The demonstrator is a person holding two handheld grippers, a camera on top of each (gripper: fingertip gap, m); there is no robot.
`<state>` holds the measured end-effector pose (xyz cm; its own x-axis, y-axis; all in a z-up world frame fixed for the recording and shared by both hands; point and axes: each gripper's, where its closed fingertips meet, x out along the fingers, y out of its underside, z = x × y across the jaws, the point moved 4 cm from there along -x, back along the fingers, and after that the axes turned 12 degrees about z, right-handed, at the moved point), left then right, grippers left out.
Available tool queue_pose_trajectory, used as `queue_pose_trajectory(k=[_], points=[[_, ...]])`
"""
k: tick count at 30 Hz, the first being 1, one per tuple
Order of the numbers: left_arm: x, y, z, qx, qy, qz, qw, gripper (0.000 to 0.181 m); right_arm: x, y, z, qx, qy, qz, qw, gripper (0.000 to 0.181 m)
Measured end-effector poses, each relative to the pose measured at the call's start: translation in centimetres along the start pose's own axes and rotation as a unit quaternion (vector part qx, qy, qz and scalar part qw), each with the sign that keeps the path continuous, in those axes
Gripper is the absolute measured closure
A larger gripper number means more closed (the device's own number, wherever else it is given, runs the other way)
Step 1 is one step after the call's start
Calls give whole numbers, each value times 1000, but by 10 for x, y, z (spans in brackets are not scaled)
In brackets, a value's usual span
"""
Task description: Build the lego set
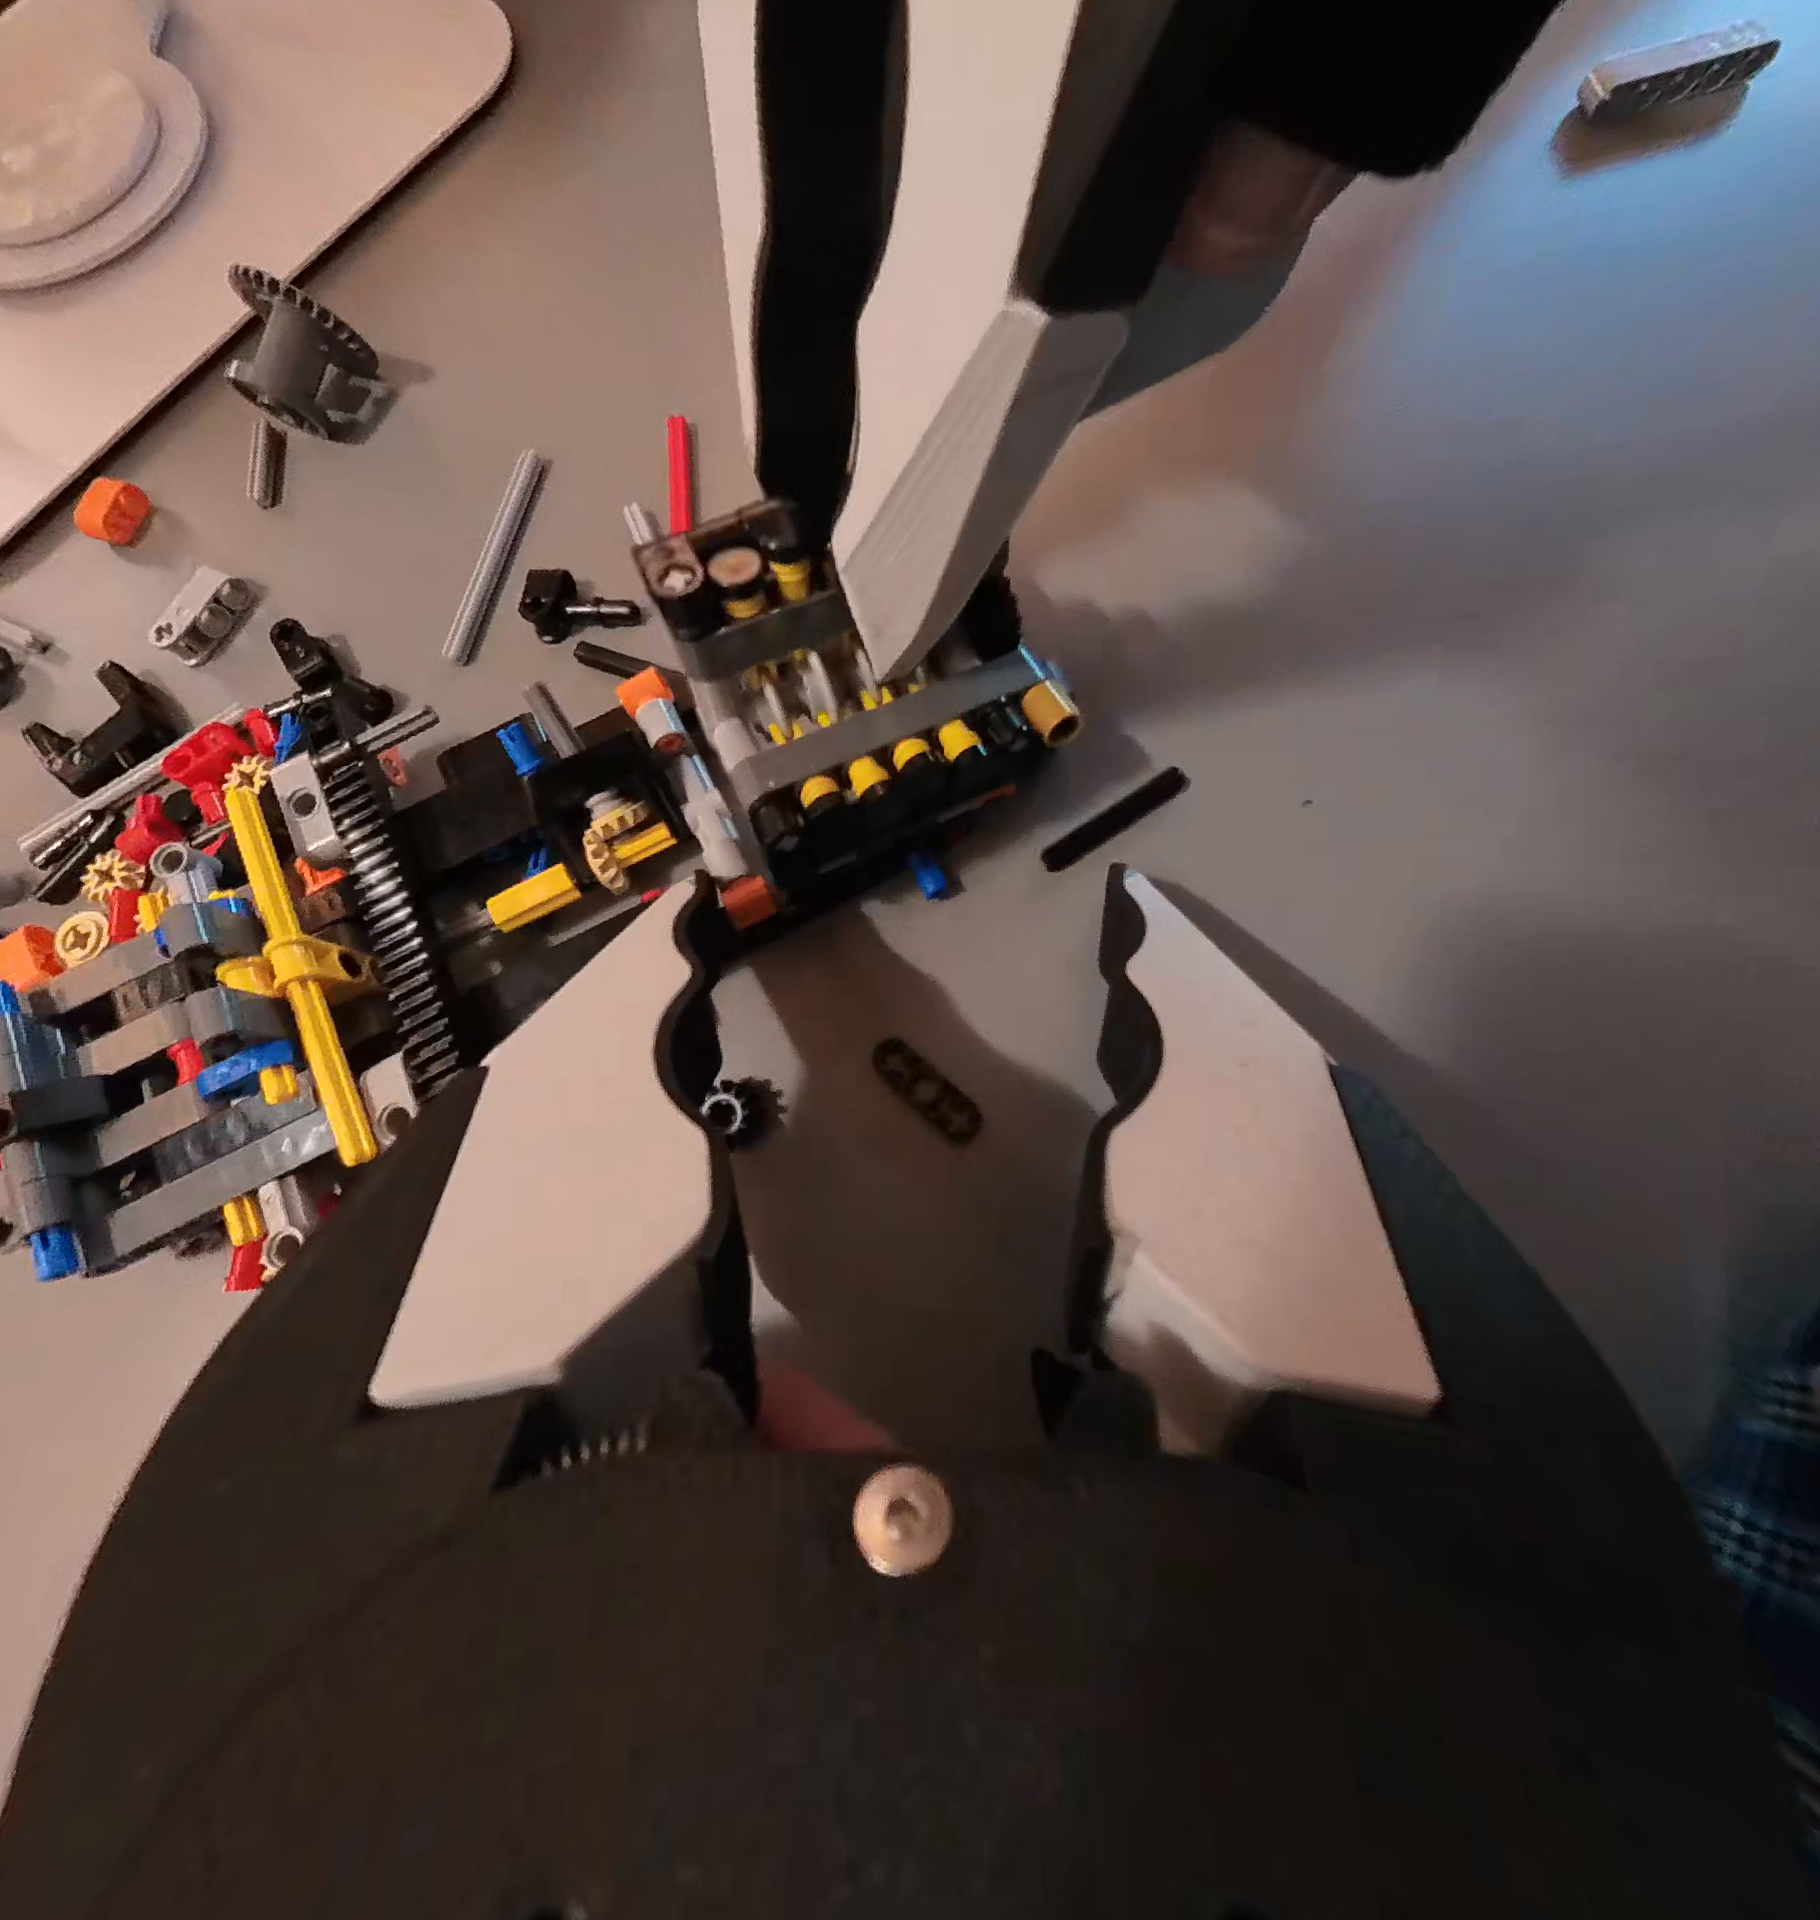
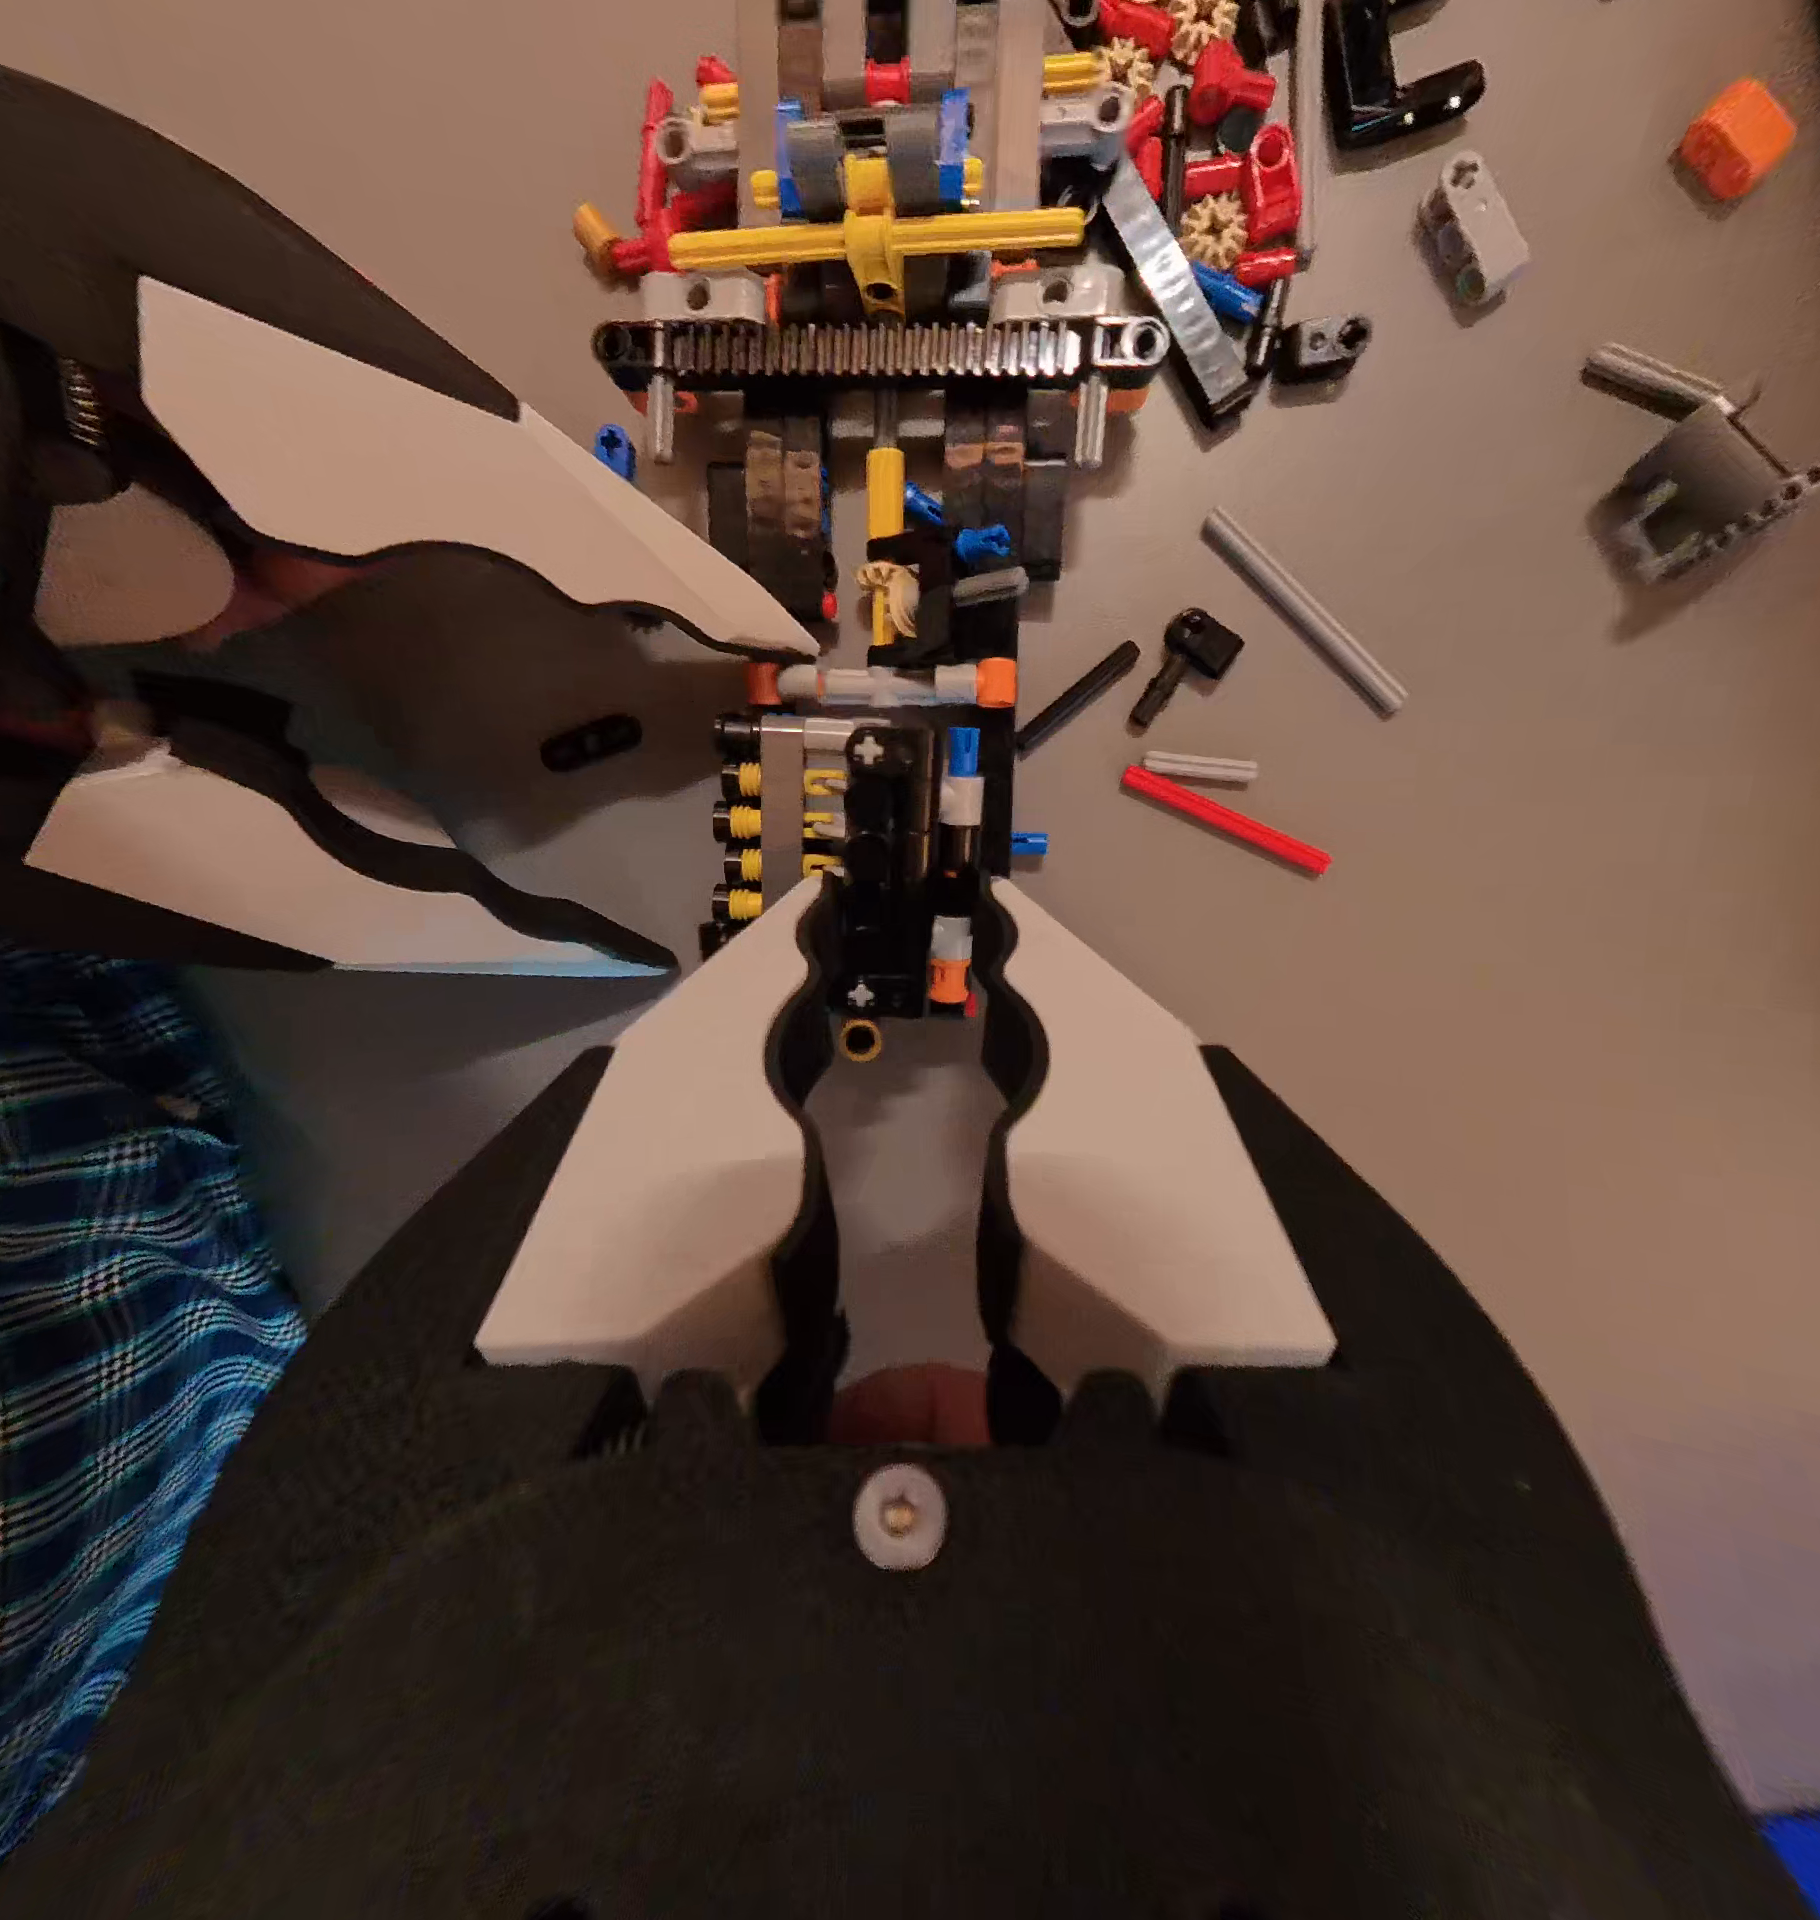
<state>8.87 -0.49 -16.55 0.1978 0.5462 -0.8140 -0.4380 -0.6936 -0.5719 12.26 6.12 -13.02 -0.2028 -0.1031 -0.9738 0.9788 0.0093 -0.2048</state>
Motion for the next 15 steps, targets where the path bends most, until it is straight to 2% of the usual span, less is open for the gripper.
queue_pose_trajectory(k=[15], points=[[-2, 2, 5, -12, 5, -3, 1000, 113, 2, -3, 5, -10, -3, 9, 1000, 159]])
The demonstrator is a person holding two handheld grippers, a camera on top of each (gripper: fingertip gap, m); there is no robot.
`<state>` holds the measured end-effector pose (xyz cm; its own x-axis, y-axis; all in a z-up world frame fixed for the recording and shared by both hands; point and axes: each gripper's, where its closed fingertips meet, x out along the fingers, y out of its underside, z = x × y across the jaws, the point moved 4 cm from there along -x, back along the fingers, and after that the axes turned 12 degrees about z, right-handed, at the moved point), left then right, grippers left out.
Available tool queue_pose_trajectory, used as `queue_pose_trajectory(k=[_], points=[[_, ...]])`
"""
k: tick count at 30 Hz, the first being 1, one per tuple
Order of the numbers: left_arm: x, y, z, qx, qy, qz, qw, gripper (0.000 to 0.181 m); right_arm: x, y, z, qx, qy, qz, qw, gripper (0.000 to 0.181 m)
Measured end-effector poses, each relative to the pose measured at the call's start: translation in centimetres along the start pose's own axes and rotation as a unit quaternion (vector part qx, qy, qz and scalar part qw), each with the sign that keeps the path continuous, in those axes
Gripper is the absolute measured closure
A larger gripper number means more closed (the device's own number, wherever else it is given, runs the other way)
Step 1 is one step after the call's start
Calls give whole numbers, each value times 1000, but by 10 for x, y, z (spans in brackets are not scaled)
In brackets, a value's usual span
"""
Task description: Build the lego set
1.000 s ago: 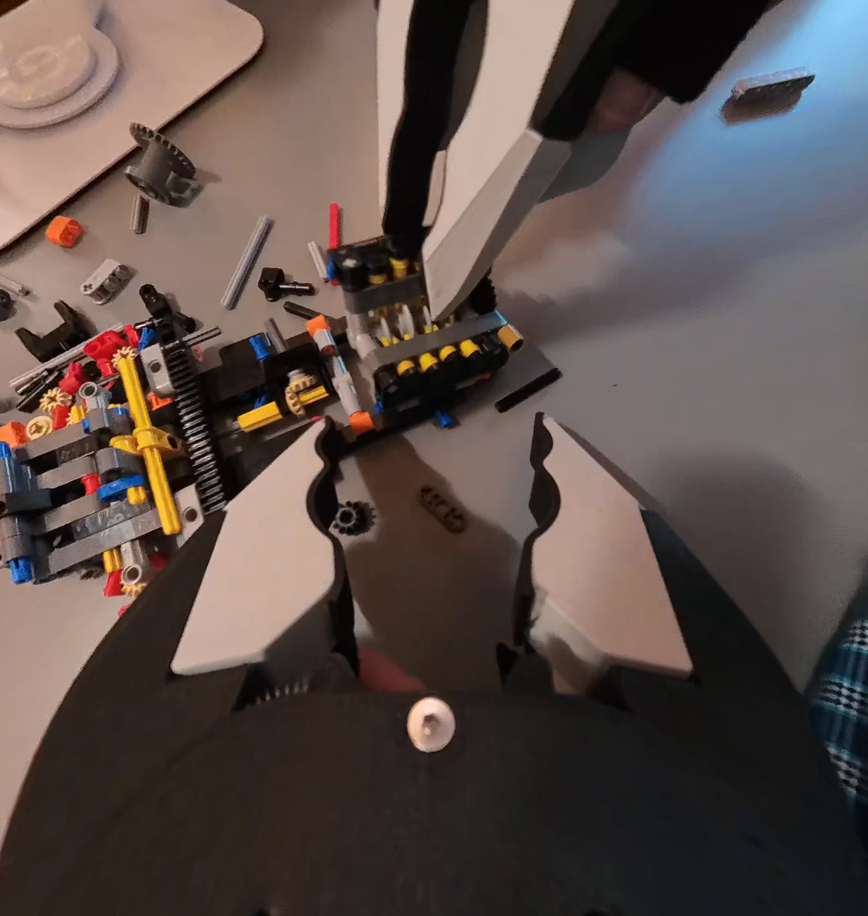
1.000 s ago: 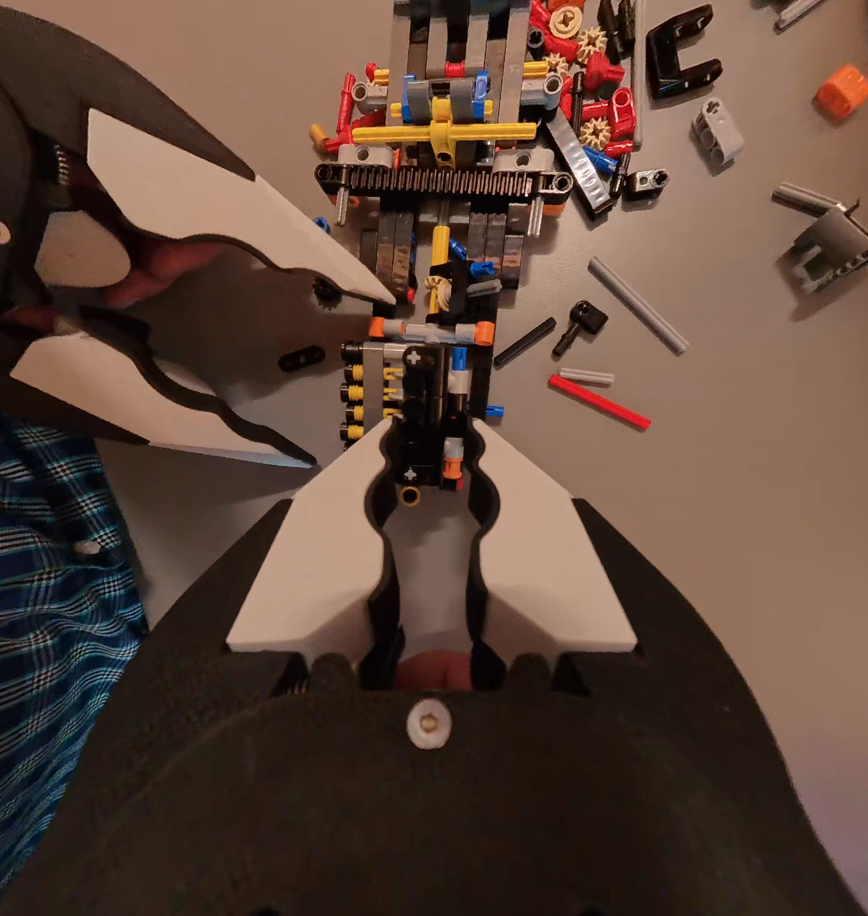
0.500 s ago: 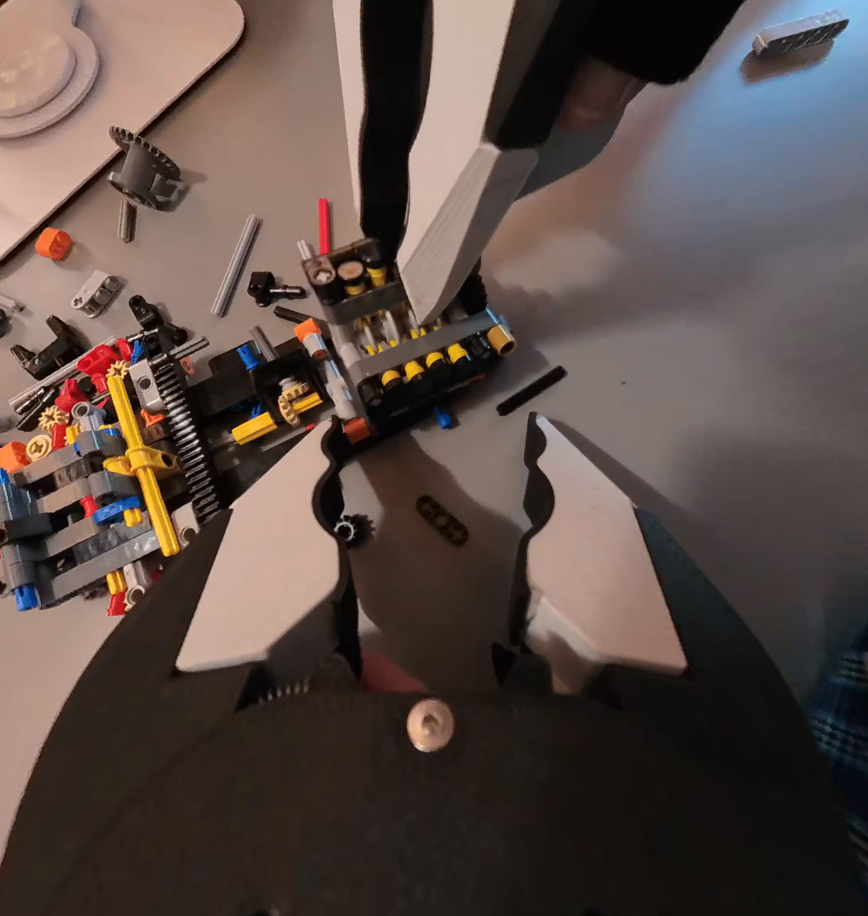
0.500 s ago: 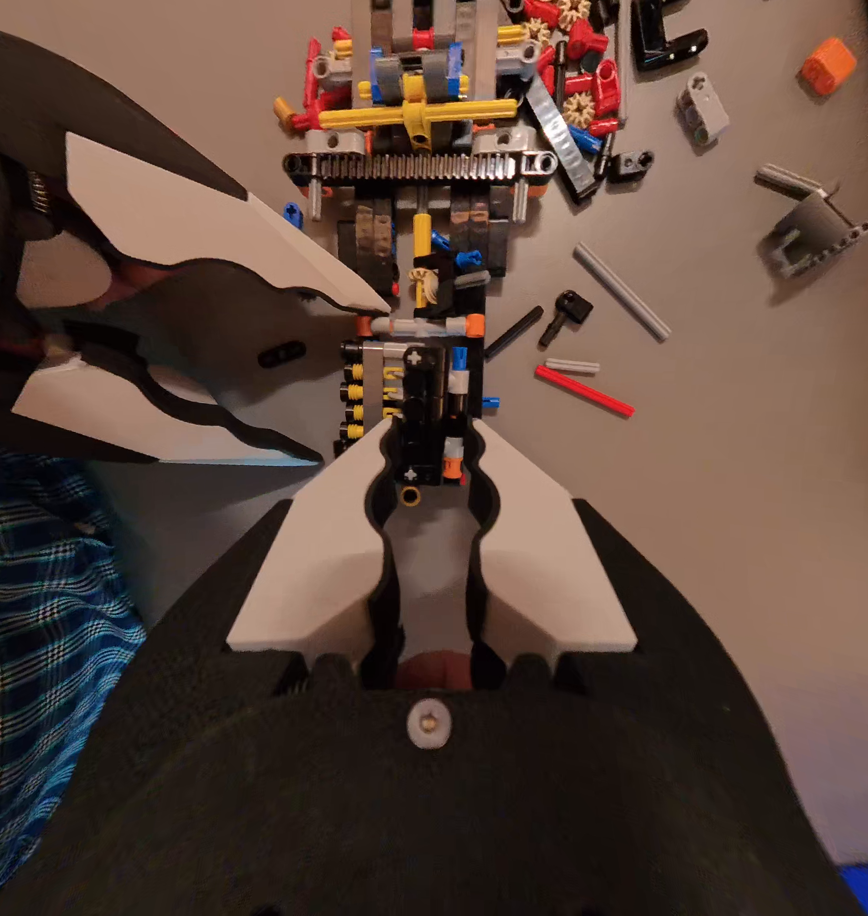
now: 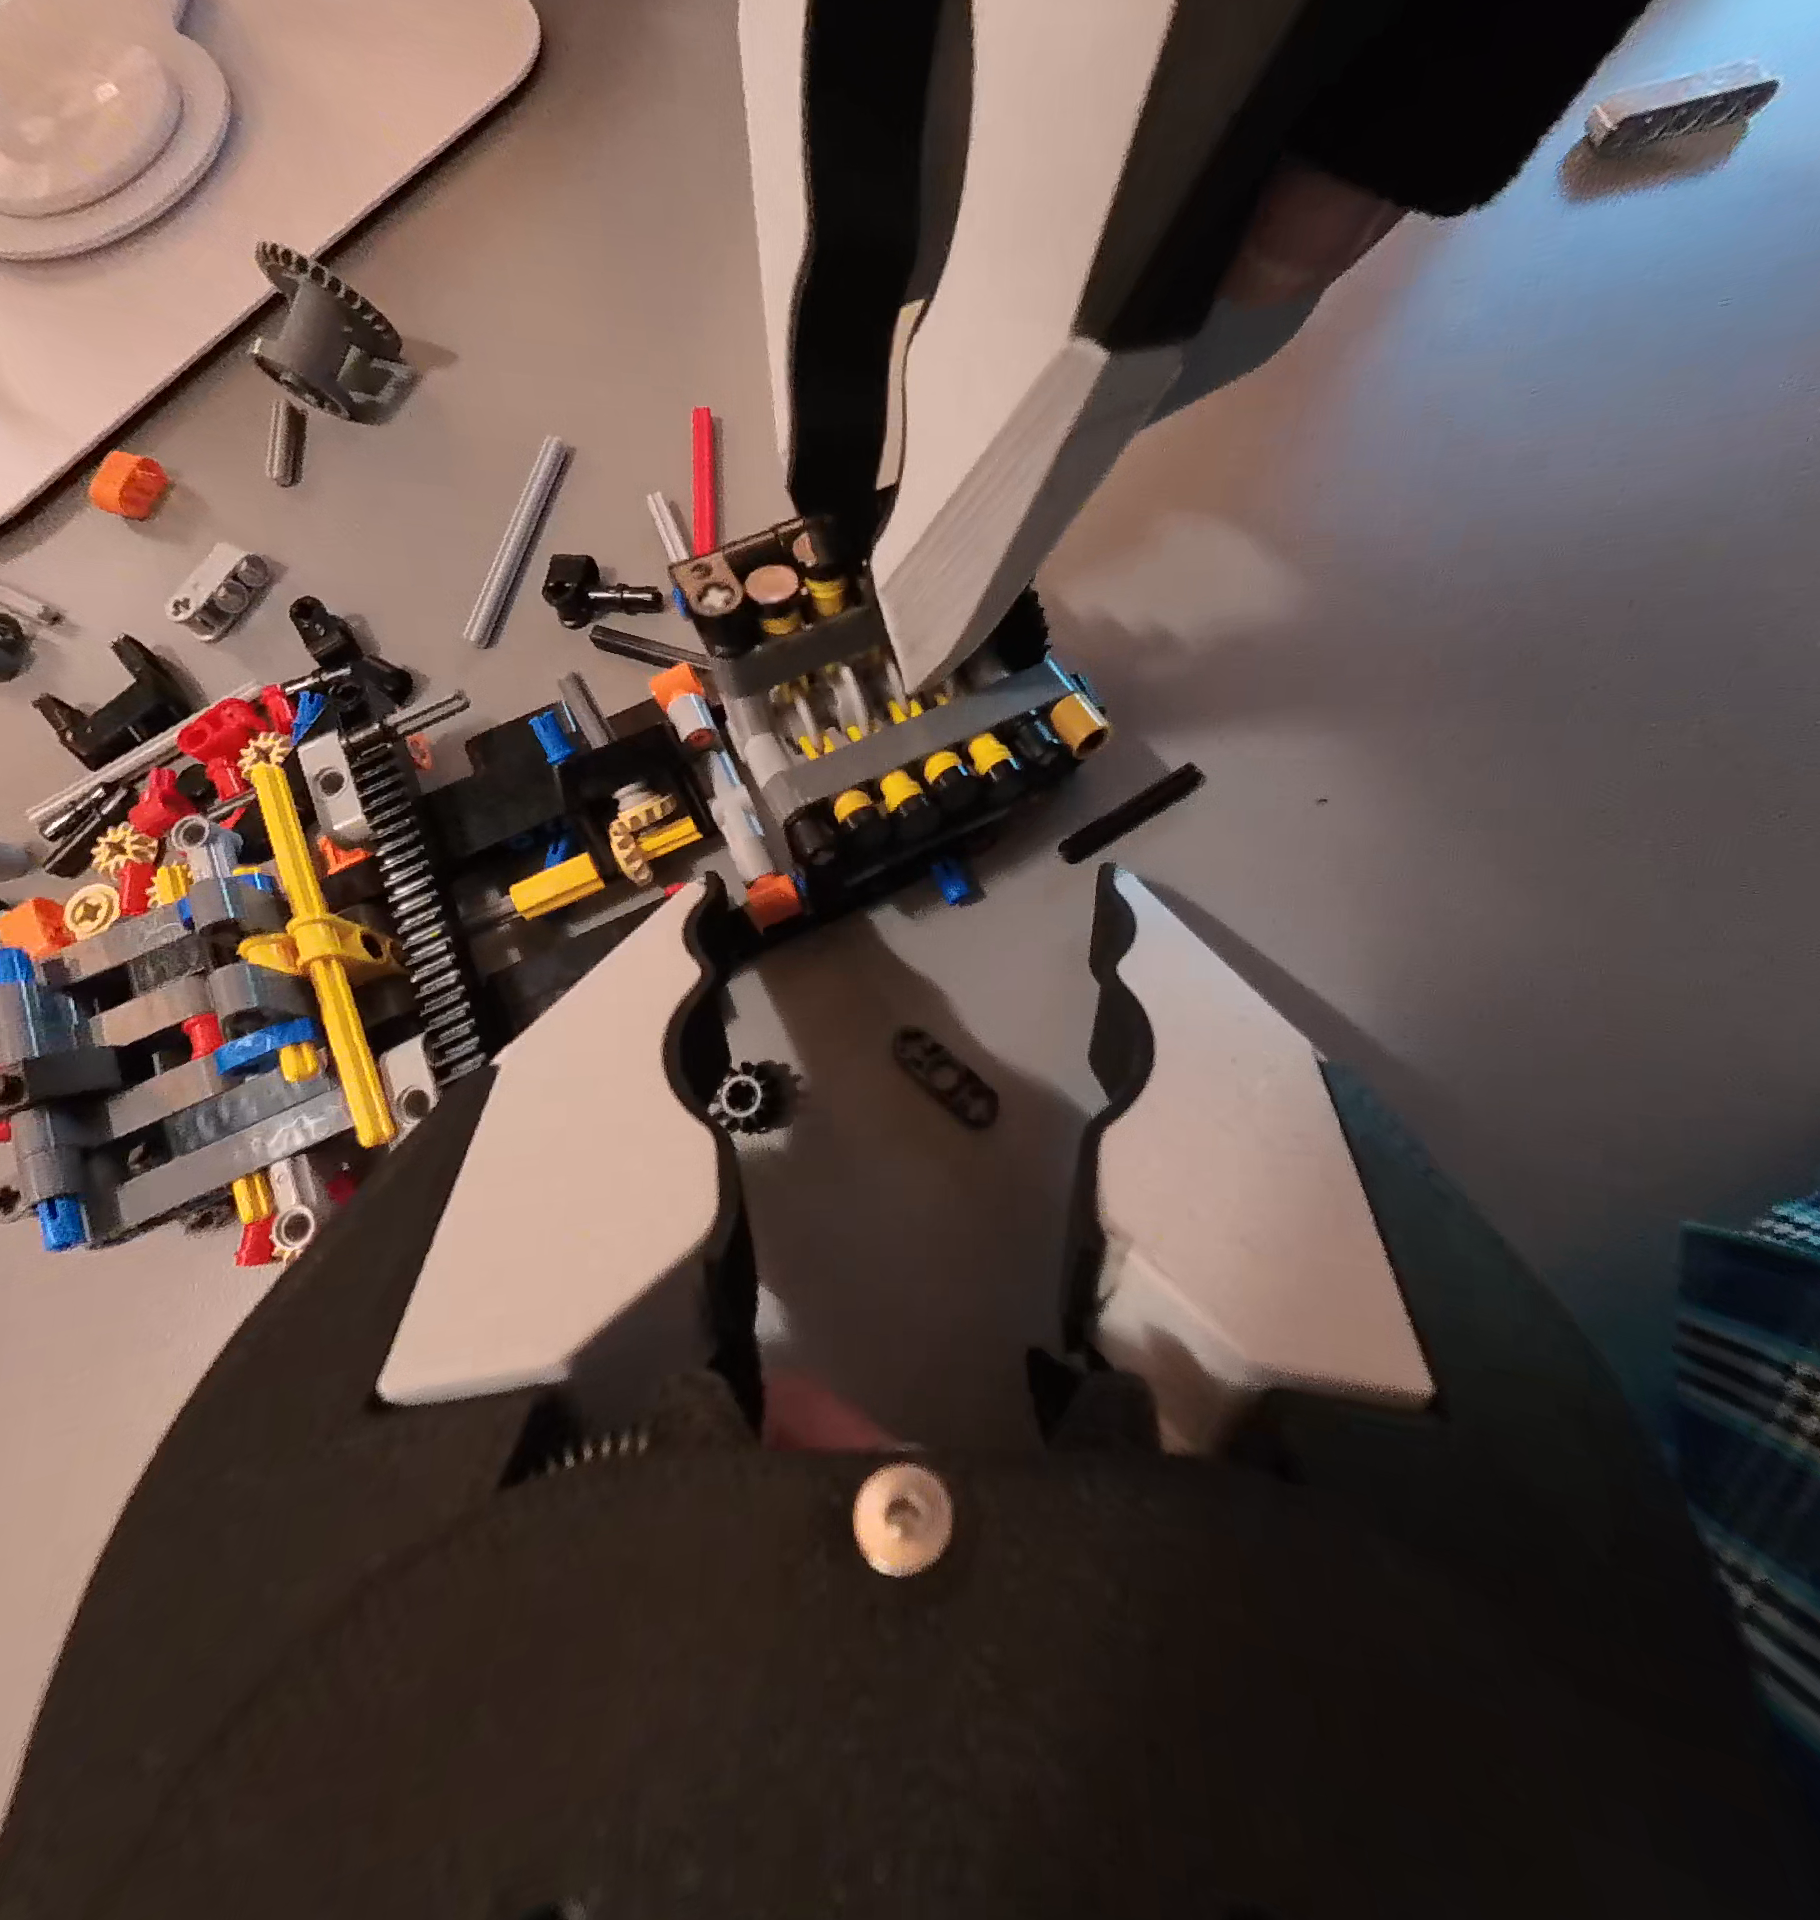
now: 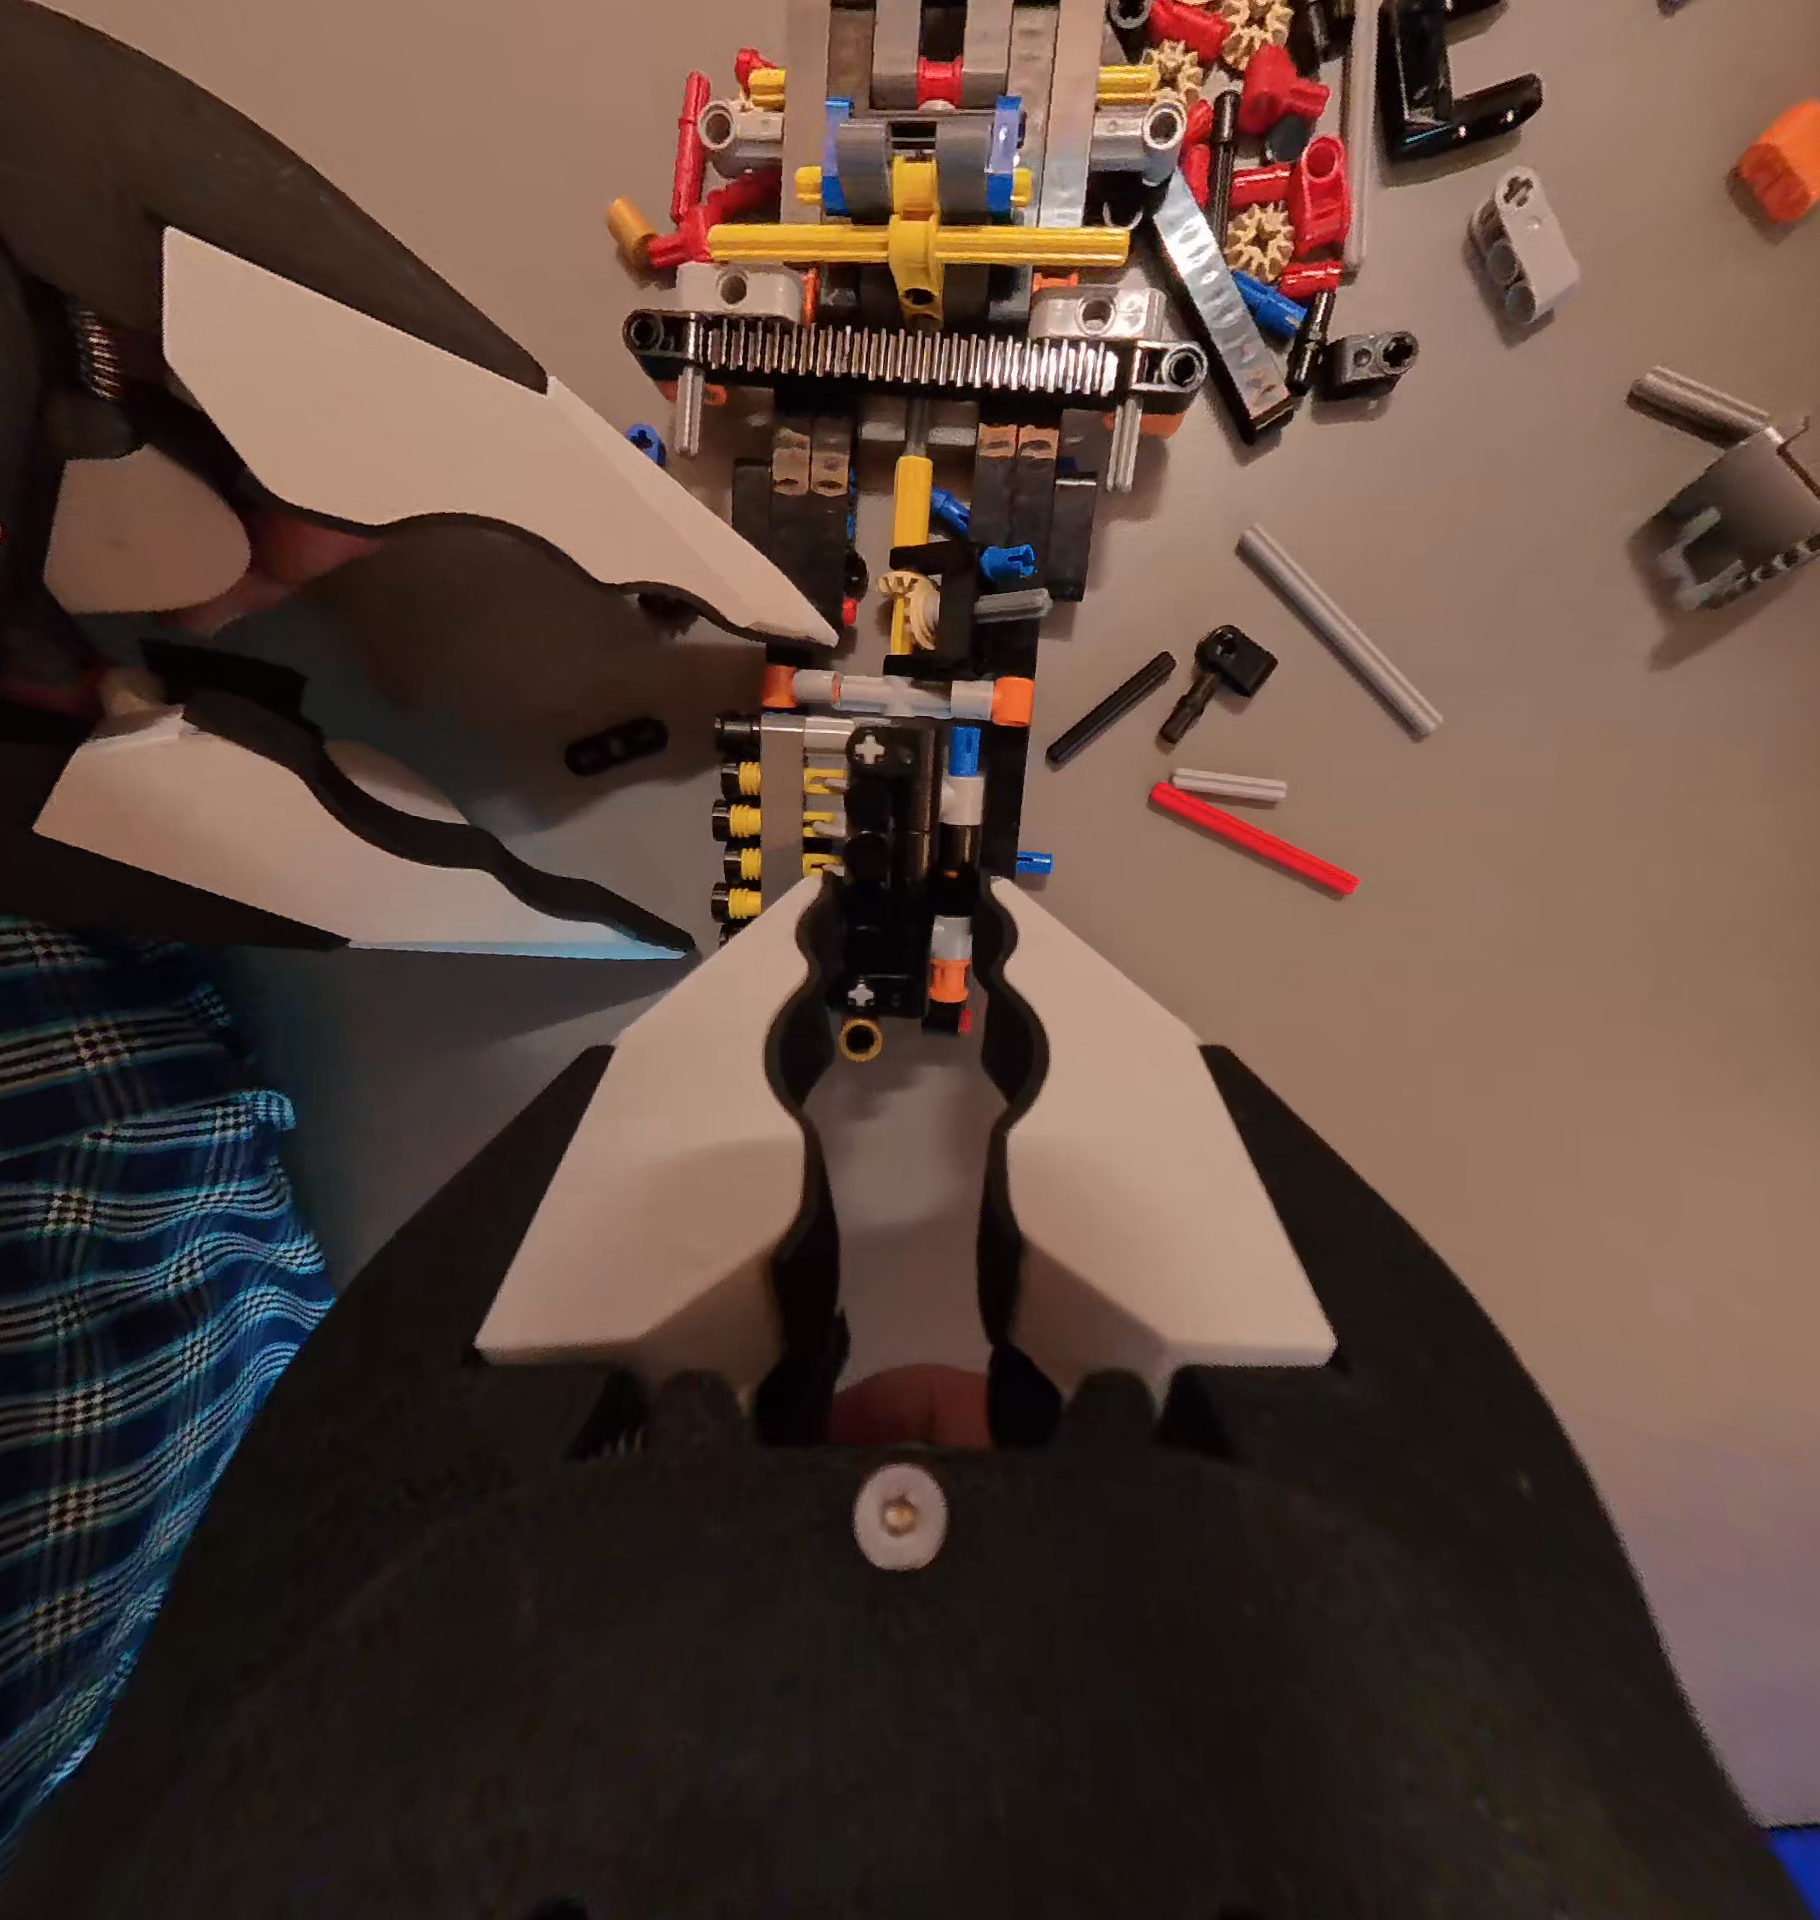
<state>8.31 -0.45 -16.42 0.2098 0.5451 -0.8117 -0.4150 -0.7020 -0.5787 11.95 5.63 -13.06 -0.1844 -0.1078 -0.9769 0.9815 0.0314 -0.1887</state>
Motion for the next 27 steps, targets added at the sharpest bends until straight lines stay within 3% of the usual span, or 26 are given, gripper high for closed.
queue_pose_trajectory(k=[10, 27], points=[[1, 1, 1, -2, -2, 2, 1000, 115, 0, -6, 6, 0, 24, 16, 1000, 159], [5, -2, 11, 1, -31, 7, 999, 128, 0, -8, 6, 44, 33, -25, 998, 159]])
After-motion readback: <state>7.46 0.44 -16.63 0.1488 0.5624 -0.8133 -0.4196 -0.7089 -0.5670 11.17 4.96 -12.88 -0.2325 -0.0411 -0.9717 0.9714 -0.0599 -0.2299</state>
